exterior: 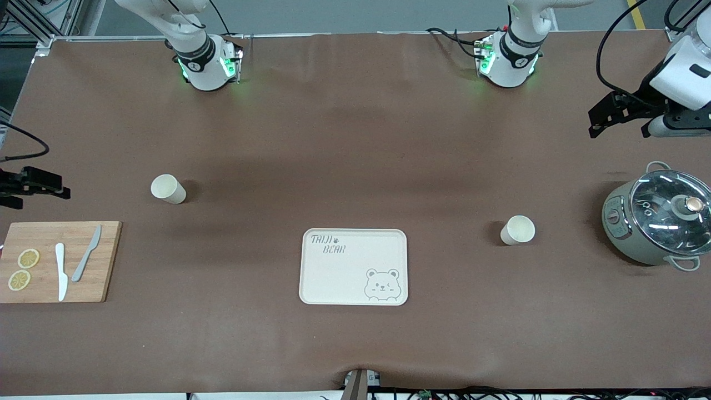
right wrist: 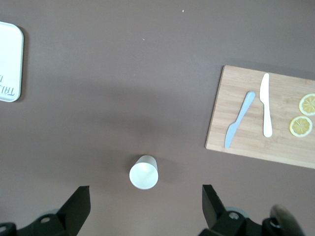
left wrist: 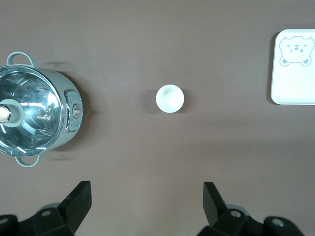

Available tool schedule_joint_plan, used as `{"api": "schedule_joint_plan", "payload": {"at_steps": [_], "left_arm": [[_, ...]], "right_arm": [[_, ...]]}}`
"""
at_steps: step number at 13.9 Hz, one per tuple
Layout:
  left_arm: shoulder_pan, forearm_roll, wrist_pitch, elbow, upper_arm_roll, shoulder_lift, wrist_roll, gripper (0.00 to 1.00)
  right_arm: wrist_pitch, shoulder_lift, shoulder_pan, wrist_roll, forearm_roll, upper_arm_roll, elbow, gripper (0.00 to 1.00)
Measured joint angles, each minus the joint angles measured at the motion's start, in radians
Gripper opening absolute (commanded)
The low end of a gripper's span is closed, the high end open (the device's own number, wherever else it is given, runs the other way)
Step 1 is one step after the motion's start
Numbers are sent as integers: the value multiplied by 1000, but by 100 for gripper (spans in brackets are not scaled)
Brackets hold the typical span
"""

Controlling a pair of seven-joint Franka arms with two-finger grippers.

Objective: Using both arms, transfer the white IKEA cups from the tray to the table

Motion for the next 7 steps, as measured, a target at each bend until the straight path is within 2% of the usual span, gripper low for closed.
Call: {"api": "schedule_joint_plan", "payload": {"at_steps": [7], "left_arm": [[0, 0, -4, 0, 0, 0, 0, 100]], "right_arm": [[-72, -115, 50, 98, 4, -59, -33, 100]]}}
